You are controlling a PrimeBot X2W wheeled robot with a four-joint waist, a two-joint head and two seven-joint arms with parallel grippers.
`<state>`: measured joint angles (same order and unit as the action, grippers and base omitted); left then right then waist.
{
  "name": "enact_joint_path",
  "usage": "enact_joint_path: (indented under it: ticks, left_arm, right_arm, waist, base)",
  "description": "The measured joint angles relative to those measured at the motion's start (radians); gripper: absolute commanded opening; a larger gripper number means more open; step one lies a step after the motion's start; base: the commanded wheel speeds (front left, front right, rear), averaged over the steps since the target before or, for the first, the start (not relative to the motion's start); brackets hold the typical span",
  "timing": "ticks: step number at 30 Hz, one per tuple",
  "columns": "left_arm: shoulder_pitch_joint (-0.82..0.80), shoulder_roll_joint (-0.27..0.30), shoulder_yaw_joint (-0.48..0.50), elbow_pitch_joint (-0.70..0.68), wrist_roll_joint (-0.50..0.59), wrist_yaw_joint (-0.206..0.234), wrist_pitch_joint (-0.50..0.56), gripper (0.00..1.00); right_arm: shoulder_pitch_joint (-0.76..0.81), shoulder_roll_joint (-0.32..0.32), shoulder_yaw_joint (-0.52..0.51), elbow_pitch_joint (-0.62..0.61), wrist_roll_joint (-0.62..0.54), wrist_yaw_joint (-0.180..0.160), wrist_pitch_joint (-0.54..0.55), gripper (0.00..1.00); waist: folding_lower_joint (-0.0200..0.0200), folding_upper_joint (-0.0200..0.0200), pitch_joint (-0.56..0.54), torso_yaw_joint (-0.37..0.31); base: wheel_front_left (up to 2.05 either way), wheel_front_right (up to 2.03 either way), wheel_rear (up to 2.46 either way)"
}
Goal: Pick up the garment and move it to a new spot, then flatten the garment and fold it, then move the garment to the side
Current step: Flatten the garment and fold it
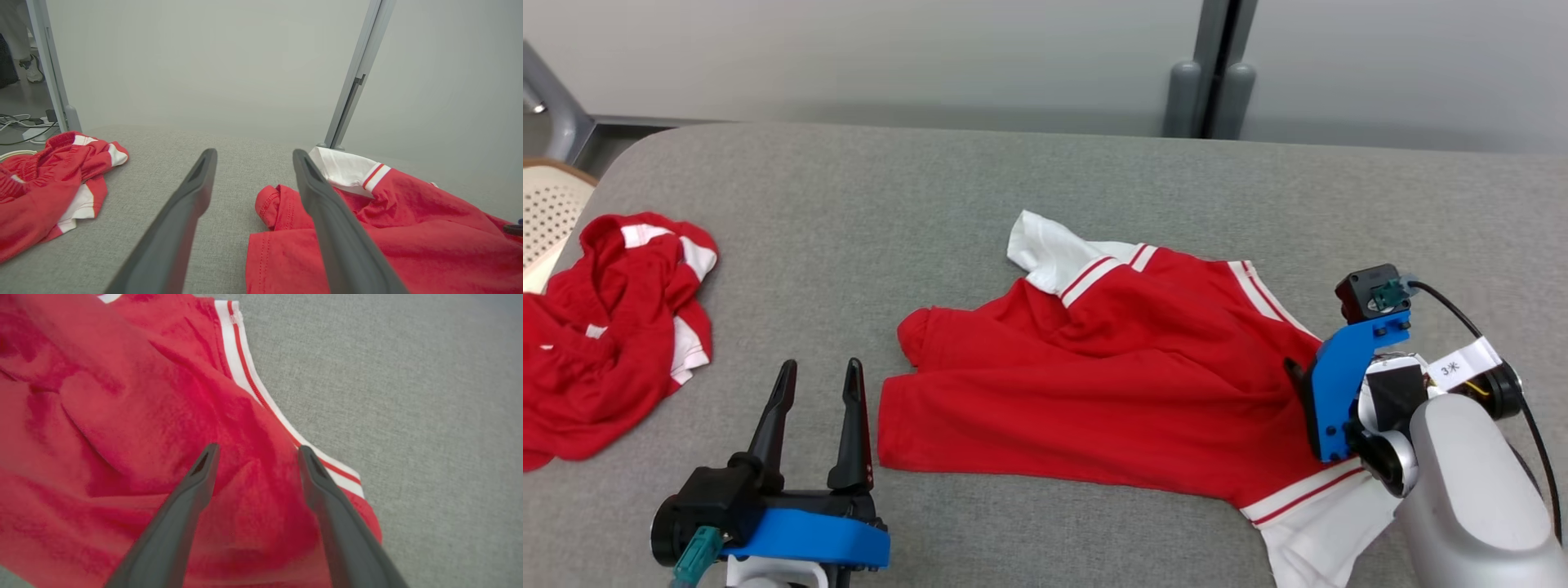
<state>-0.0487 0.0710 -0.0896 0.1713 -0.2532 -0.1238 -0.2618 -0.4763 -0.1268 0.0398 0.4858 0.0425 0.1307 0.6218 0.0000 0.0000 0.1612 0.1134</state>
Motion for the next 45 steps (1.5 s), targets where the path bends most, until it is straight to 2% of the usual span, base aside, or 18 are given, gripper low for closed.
enact_joint_path:
  ticks: [7, 8, 10, 19, 26, 27, 32, 37, 41, 45]
  left_arm:
    - [-0.016, -0.002, -0.013, 0.001, 0.001, 0.000, 0.000, 1.00]
    - [-0.019, -0.002, -0.015, 0.002, 0.001, -0.001, 0.000, 1.00]
    - [-0.025, -0.003, -0.019, 0.003, 0.001, -0.001, 0.000, 1.00]
    - [-0.044, -0.001, -0.030, -0.007, -0.003, -0.001, 0.000, 1.00]
    - [-0.057, -0.001, -0.033, -0.013, -0.007, -0.002, 0.000, 1.00]
    - [-0.058, -0.001, -0.033, -0.013, -0.008, -0.002, 0.000, 1.00]
    - [-0.059, -0.002, -0.027, -0.012, -0.008, -0.002, 0.000, 1.00]
    - [-0.050, 0.001, -0.010, -0.010, -0.008, -0.002, 0.000, 1.00]
    - [-0.031, 0.005, 0.001, -0.006, -0.006, -0.002, 0.000, 1.00]
    - [-0.010, 0.007, 0.016, 0.000, -0.002, -0.002, 0.000, 1.00]
  right_arm:
    - [-0.082, -0.014, 0.003, 0.190, -0.029, 0.000, -0.006, 1.00]
    - [-0.097, -0.018, 0.007, 0.211, -0.021, 0.000, -0.006, 0.00]
    - [-0.119, -0.024, 0.007, 0.239, -0.009, 0.000, -0.015, 0.00]
    - [-0.231, 0.006, 0.011, 0.296, 0.004, 0.000, -0.240, 0.00]
    - [-0.295, -0.012, 0.015, 0.367, -0.045, 0.000, -0.374, 0.00]
    - [-0.300, -0.012, 0.014, 0.376, -0.053, 0.000, -0.397, 1.00]
    - [-0.311, -0.013, 0.026, 0.415, -0.056, 0.000, -0.494, 1.00]
    - [-0.303, -0.016, 0.027, 0.395, -0.017, 0.000, -0.596, 1.00]
    - [-0.236, -0.015, 0.011, 0.315, 0.021, 0.000, -0.658, 1.00]
    - [-0.116, -0.008, -0.030, 0.173, 0.062, 0.000, -0.701, 1.00]
  waist:
    - [0.0000, 0.0000, 0.029, 0.040]
    - [-0.0001, 0.0000, 0.032, 0.046]
    - [0.0000, 0.0000, 0.039, 0.057]
    - [0.0000, 0.0000, 0.065, 0.087]
    - [0.0000, 0.0000, 0.075, 0.103]
    - [0.0000, 0.0000, 0.075, 0.103]
    - [0.0000, 0.0000, 0.071, 0.096]
    - [0.0000, 0.0000, 0.050, 0.075]
    - [0.0000, 0.0000, 0.022, 0.053]
    - [-0.0001, 0.0000, -0.006, 0.026]
  base:
    - [0.00, 0.00, 0.00]
    - [0.00, 0.00, 0.00]
    - [0.00, 0.00, 0.00]
    - [0.00, 0.00, 0.00]
    - [0.00, 0.00, 0.00]
    - [0.00, 0.00, 0.00]
    - [0.00, 0.00, 0.00]
    - [0.00, 0.00, 0.00]
    - [0.00, 0.00, 0.00]
    - [0.00, 0.00, 0.00]
